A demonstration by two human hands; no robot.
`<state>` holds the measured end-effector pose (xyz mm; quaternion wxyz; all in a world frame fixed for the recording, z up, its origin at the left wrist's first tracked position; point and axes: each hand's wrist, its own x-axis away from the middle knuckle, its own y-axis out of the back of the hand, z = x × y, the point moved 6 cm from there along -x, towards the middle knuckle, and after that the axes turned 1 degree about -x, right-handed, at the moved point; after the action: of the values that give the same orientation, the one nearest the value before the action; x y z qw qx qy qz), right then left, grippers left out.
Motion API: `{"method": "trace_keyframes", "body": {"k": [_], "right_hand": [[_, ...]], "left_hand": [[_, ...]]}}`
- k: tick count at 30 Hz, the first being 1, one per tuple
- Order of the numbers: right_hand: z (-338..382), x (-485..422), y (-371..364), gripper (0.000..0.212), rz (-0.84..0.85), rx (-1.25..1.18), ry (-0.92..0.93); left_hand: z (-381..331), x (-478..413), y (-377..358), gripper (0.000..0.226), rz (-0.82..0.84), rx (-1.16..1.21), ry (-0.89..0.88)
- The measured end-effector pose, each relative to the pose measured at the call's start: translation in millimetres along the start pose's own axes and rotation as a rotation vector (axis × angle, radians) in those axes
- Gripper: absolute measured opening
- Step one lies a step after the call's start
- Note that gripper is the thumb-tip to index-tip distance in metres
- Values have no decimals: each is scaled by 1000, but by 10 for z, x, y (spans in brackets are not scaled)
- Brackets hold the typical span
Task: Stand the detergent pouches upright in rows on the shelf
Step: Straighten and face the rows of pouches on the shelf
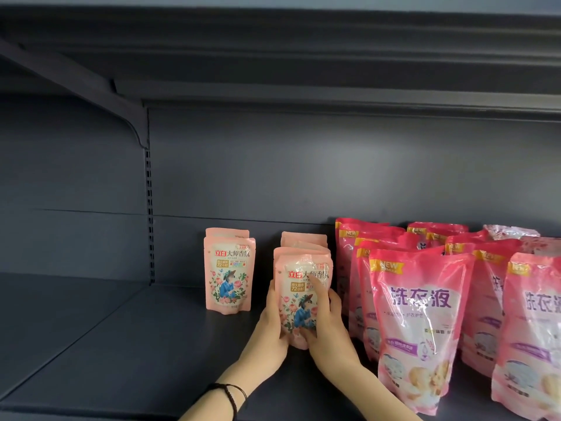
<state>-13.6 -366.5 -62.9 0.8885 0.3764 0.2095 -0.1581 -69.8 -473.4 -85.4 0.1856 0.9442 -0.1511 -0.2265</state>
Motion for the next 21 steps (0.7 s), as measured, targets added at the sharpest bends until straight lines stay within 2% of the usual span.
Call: {"method": "trace_keyframes", "body": {"k": [4,8,10,13,15,17,21], "right_hand": [[24,2,3,104,7,110,-35],[65,31,37,89,72,429,-113],[114,51,80,82,128,540,-114],[241,58,181,63,192,640,-68],[340,22,233,40,248,726,-30],[422,-50,258,27,318,809,-16],[615,-208,209,33,419,926,8]], "left_hand": [[-25,11,33,86,20,-159,-34],[-14,23,115,96,136,-319,14],[-22,43,240,85,151,-569,13],[-152,64,464,58,148,-963,-138],[-212,72,613,50,181,-1095,-214],[-245,58,792,45,195,-1180,-248],[-284,14,1150,40,178,-1288,-293]]}}
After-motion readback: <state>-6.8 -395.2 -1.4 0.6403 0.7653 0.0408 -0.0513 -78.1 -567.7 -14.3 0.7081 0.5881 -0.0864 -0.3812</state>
